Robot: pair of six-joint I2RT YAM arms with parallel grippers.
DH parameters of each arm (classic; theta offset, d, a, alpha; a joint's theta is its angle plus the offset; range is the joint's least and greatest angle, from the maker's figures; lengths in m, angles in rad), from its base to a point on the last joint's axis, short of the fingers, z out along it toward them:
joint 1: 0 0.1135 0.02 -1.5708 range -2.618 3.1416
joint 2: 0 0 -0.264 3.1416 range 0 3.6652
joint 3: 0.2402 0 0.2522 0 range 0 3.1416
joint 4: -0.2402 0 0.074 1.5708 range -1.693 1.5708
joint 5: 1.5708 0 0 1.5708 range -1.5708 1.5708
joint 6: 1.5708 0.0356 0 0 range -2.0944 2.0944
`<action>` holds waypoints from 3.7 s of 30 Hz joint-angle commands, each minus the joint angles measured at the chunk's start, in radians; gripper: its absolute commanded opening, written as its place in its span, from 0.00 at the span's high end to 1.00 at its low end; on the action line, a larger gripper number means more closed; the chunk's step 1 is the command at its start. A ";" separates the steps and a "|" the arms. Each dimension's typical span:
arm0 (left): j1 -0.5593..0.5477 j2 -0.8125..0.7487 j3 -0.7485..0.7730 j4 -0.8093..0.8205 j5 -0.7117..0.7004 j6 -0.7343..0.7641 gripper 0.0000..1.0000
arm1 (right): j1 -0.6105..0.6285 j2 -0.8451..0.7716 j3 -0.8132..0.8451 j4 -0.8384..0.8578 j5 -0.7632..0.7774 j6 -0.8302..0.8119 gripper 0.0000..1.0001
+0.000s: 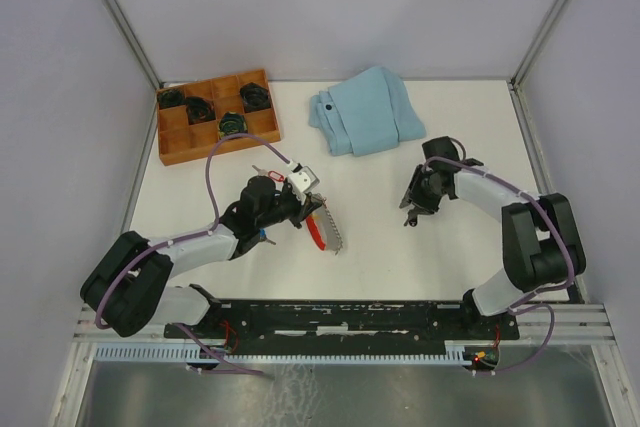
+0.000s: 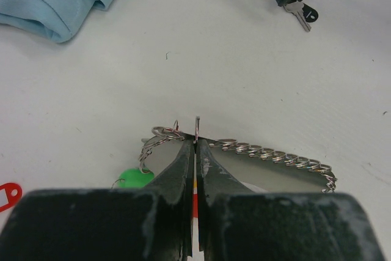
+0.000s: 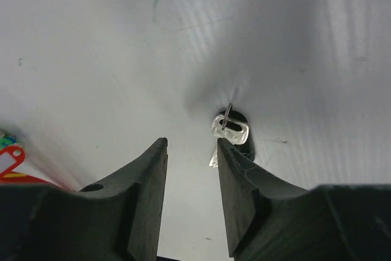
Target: Put the keys on the keyring
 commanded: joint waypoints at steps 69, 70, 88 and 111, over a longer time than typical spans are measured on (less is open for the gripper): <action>-0.005 0.030 0.056 -0.003 0.150 0.025 0.97 | 0.123 0.121 0.219 -0.116 0.061 -0.708 0.49; -0.006 0.030 0.057 -0.003 0.151 0.025 0.97 | 0.123 0.131 0.221 -0.112 0.051 -0.710 0.50; -0.006 0.028 0.059 -0.012 0.157 0.028 0.97 | 0.123 0.171 0.226 -0.073 0.061 -0.741 0.55; -0.007 0.032 0.063 -0.017 0.163 0.028 0.97 | 0.141 0.158 0.216 -0.068 0.091 -0.758 0.68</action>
